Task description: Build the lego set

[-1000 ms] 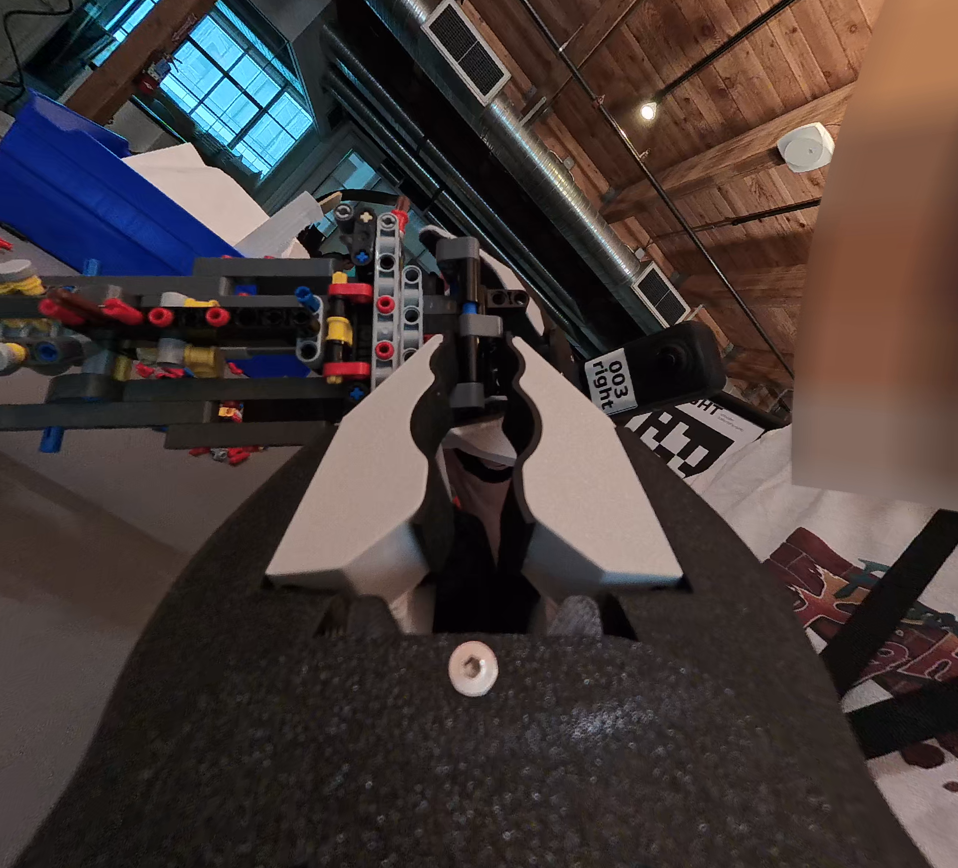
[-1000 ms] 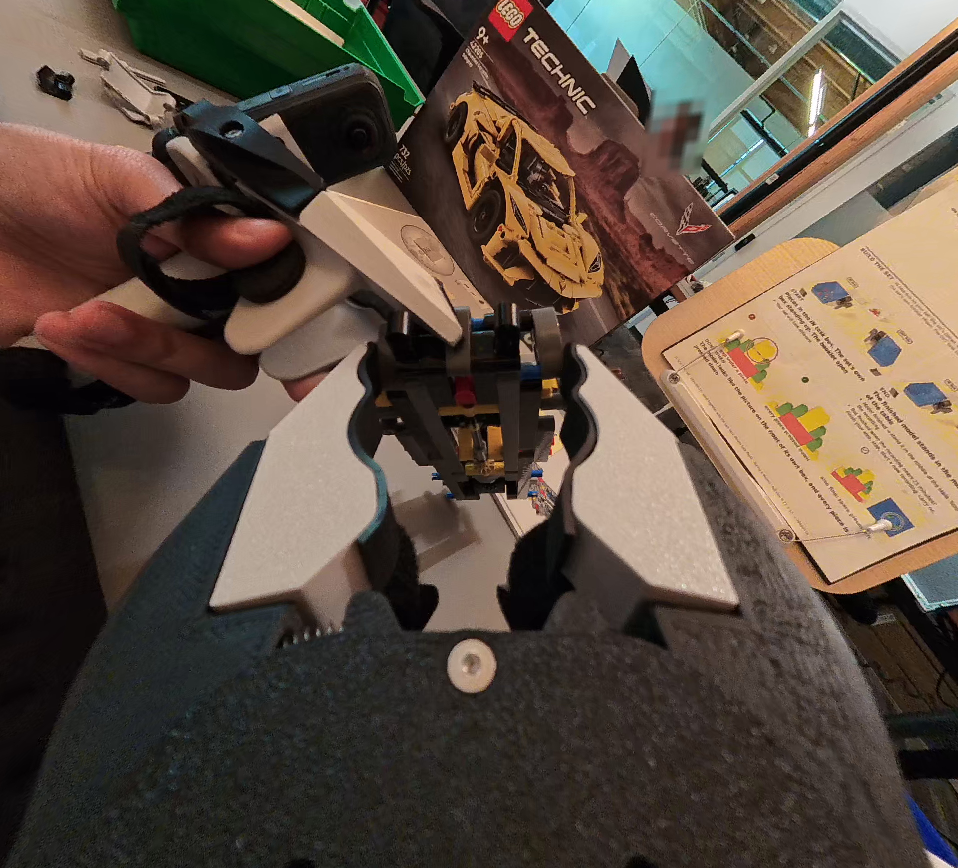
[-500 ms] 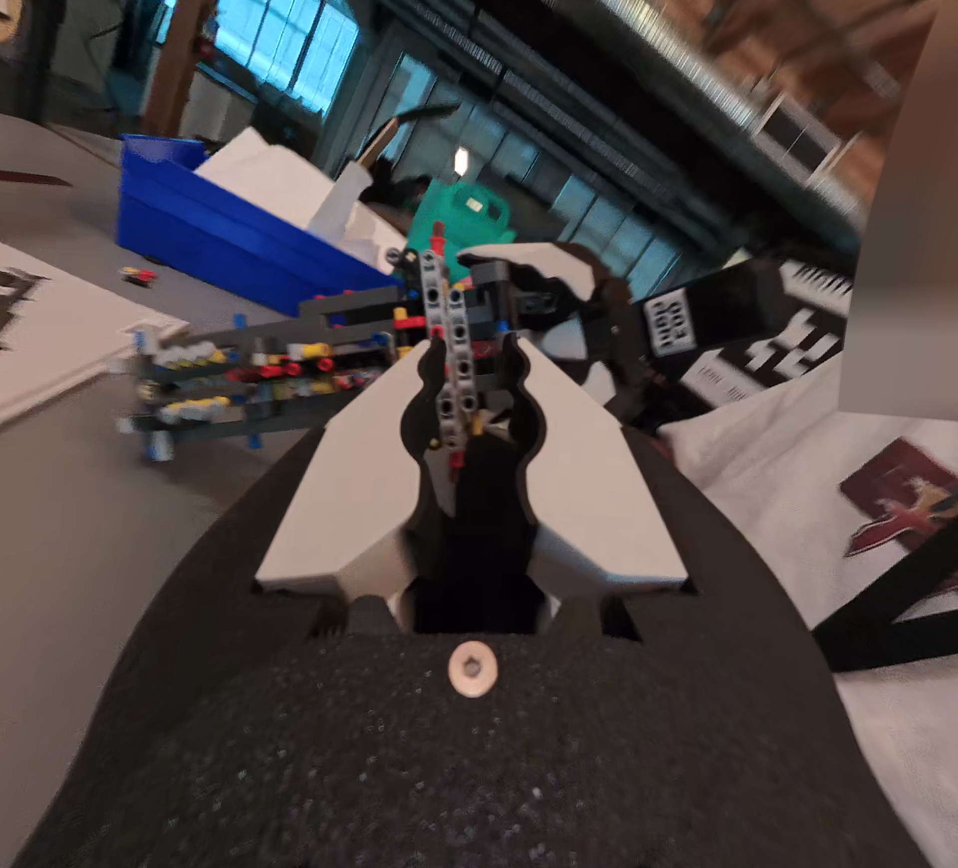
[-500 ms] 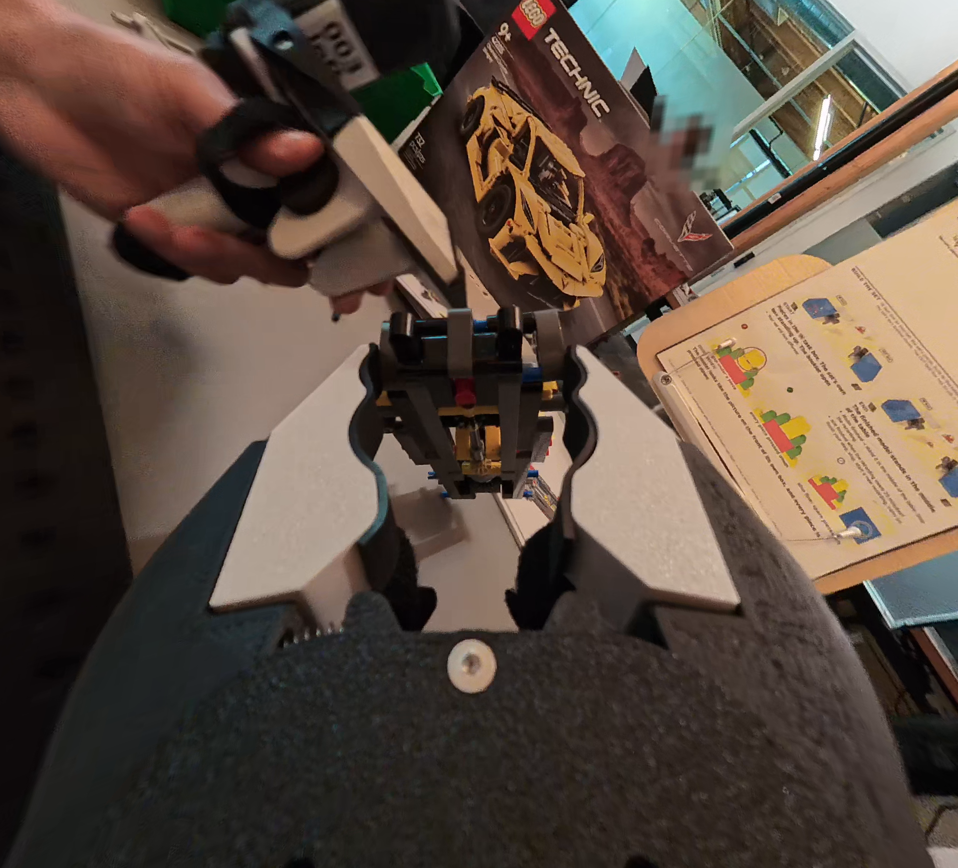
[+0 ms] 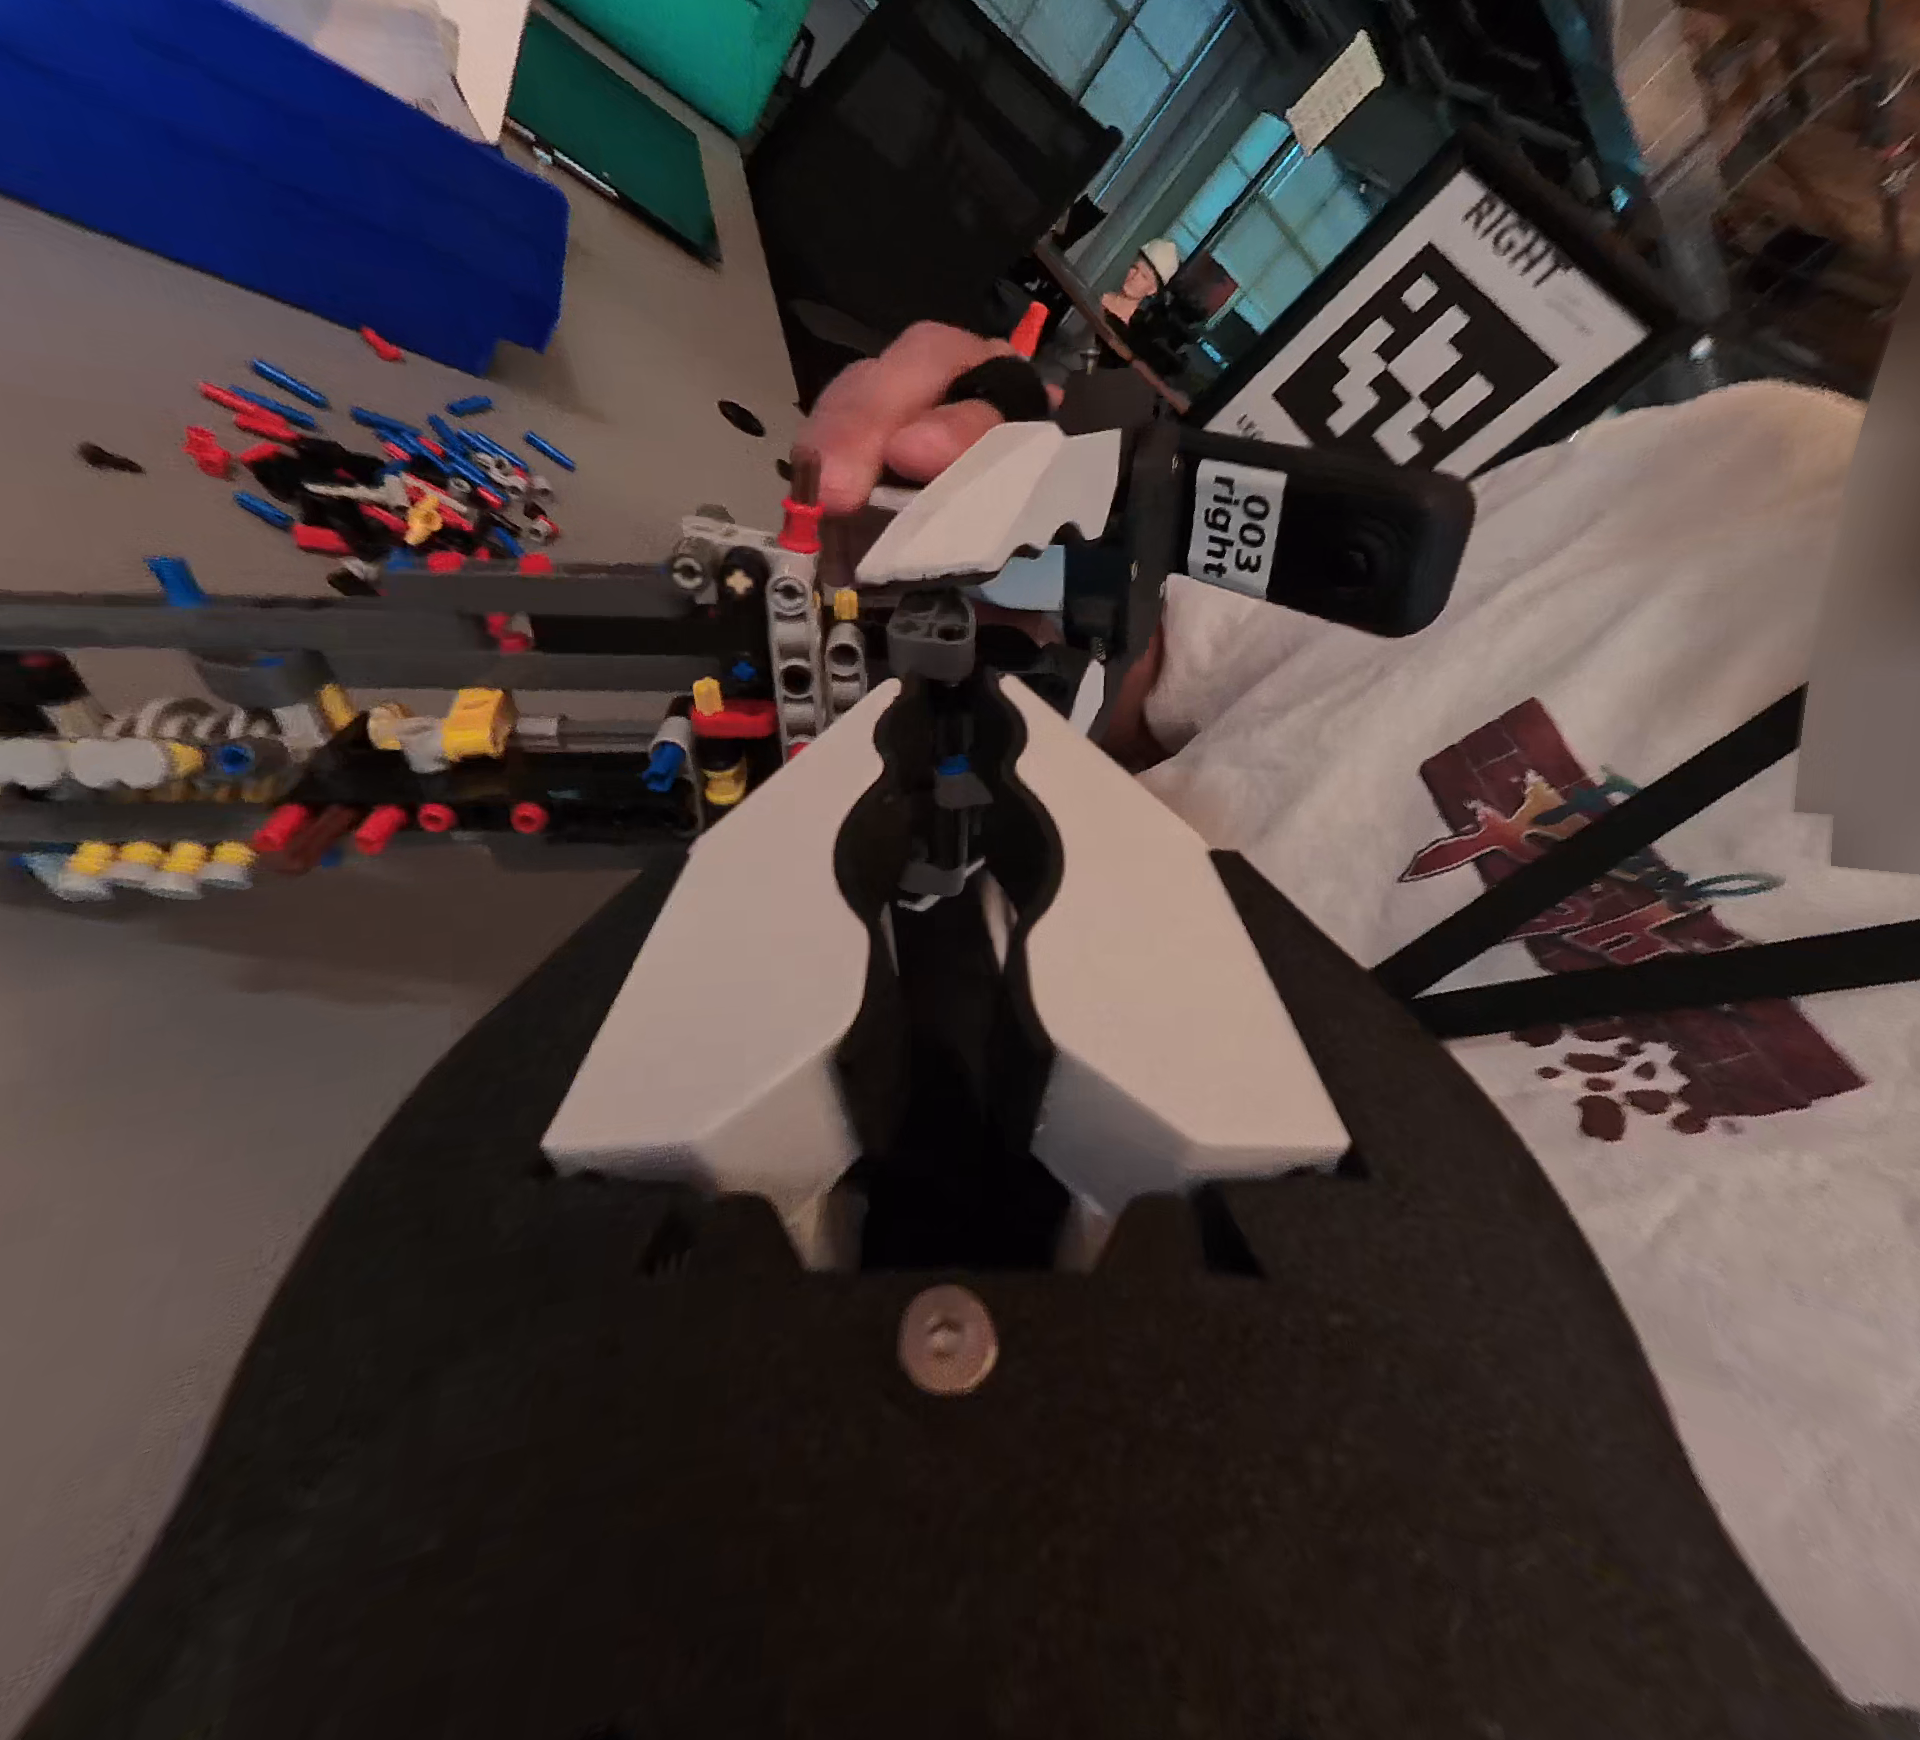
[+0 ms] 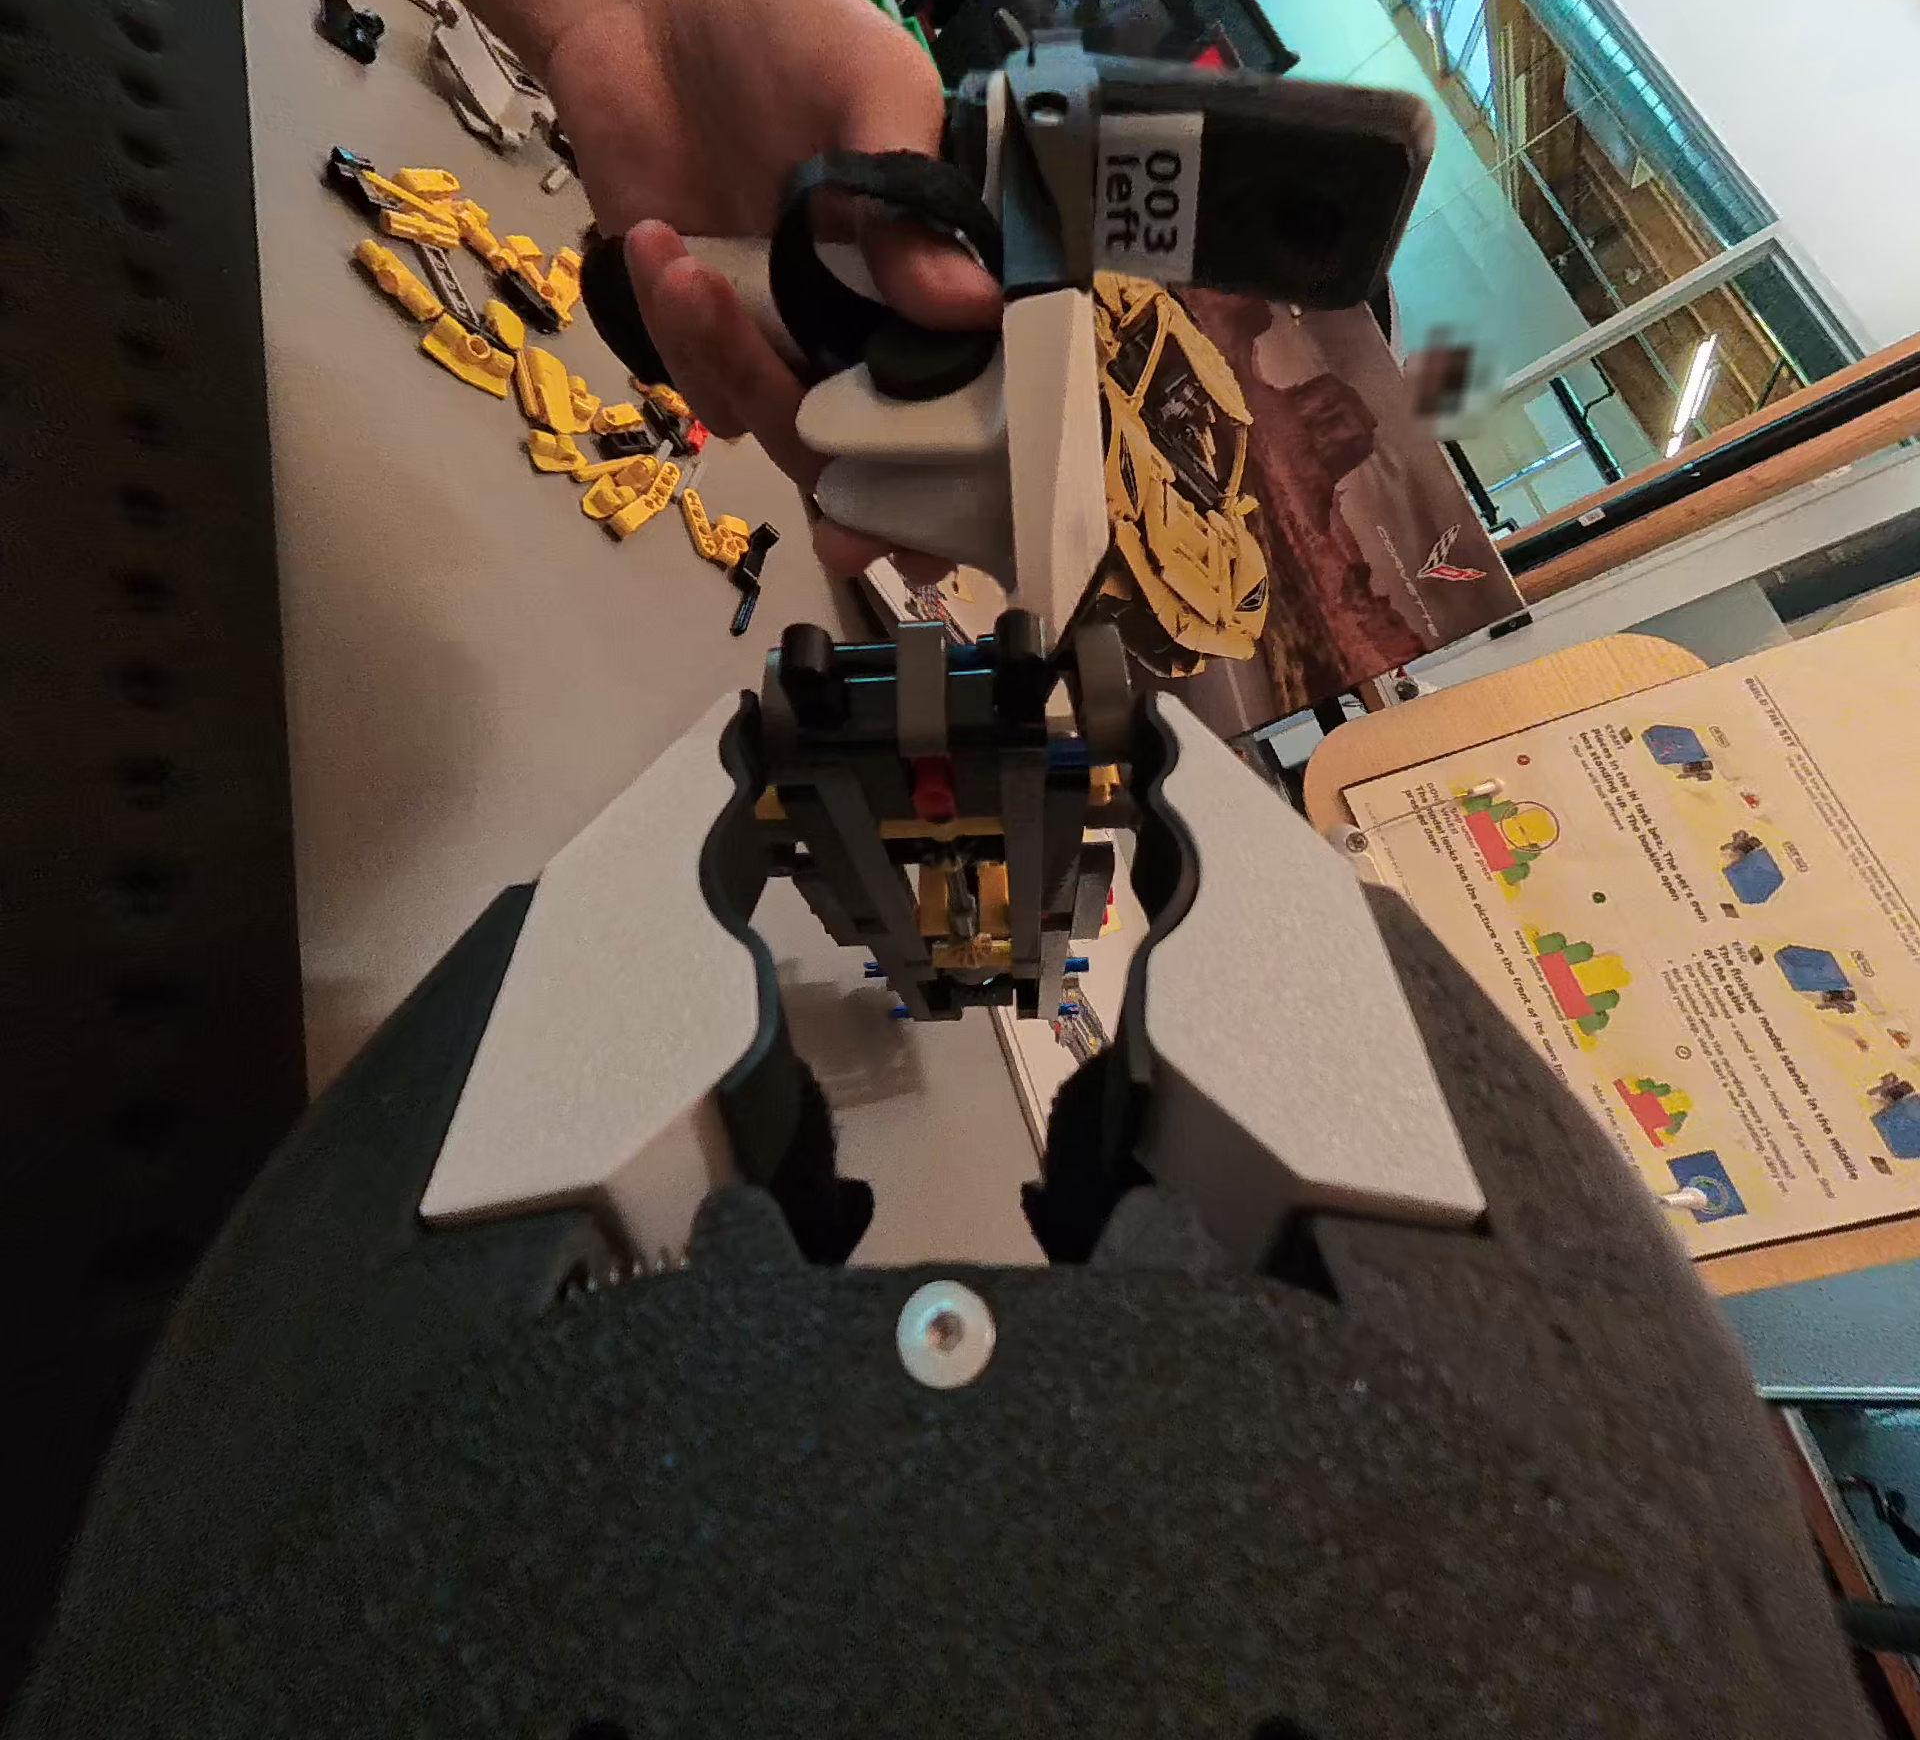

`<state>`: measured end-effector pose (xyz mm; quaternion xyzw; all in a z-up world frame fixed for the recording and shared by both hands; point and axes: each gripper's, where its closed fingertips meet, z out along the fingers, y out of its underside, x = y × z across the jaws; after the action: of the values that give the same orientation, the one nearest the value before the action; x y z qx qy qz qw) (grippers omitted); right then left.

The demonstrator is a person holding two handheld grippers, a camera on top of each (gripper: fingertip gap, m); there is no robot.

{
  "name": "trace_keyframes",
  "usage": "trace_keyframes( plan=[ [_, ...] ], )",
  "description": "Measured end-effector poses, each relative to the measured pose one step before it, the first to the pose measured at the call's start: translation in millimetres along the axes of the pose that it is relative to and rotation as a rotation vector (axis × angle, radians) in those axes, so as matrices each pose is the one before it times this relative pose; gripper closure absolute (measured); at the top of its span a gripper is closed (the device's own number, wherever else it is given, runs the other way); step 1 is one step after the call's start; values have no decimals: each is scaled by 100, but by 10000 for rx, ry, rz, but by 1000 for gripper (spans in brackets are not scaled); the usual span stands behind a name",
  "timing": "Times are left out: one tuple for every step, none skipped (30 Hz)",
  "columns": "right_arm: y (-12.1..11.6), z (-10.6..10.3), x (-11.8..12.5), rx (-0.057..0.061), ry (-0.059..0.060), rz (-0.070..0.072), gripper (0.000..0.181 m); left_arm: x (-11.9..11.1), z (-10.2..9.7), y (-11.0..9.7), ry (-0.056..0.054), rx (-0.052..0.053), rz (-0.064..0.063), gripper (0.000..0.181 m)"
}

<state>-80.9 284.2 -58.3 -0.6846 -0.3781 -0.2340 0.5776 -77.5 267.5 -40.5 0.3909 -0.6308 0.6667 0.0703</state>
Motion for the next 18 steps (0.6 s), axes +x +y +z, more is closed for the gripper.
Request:
trace_keyframes(
  plan=[
    [323, 37, 18, -117, -12, 15, 112, -219, 92, -14, 50, 20, -463, 176],
    [345, 42, 11, -164, 53, -62, 112, -226, 95, -13, -19, 38, -272, 176],
    [244, 28, -22, -113, 80, -93, 112, -188, 89, 45, -39, 1, -145, 176],
    [212, 49, -90, -98, 49, -65, 112, -141, 65, 94, -18, -43, -222, 176],
    [120, -3, -60, -43, 67, -37, 111, -57, 67, 57, 47, -29, -253, 176],
    [-36, -52, -4, 28, 50, 41, 111, 63, 53, 21, 114, 15, -173, 176],
    [-84, -75, -21, 72, 5, 61, 112, 74, 29, 4, 113, 10, -105, 176],
    [44, -33, 30, -27, 37, -5, 112, -2, 50, -21, -9, 3, -10, 176],
    [74, -31, -13, -77, 20, -42, 112, -28, 53, 46, -118, -85, 159, 176],
    [25, -39, -36, -26, 10, -4, 112, -31, 29, 45, -169, -135, 297, 176],
    [30, -12, -15, -47, -14, 40, 112, -22, 10, 51, -176, -157, 292, 176],
    [32, -16, 10, -53, 19, -12, 112, -19, 2, 6, -155, -143, 155, 176],
    [31, -12, 48, -57, 45, -1, 112, -18, 13, -26, -153, -119, 147, 176],
    [26, -32, 62, -60, 17, 35, 112, -6, 9, -57, -142, -78, 145, 175],
    [52, -2, 104, -58, 42, -6, 112, -68, 26, -79, -191, -59, 131, 175],
    [182, 33, 30, -107, 12, -28, 112, -128, 34, -15, -271, -96, 204, 175],
    [98, 6, -56, -9, 21, -91, 113, -85, 51, 84, -244, -148, 252, 176],
    [46, -5, -127, 10, -16, 7, 112, -39, 28, 145, -156, -157, 145, 176]
  ],
)
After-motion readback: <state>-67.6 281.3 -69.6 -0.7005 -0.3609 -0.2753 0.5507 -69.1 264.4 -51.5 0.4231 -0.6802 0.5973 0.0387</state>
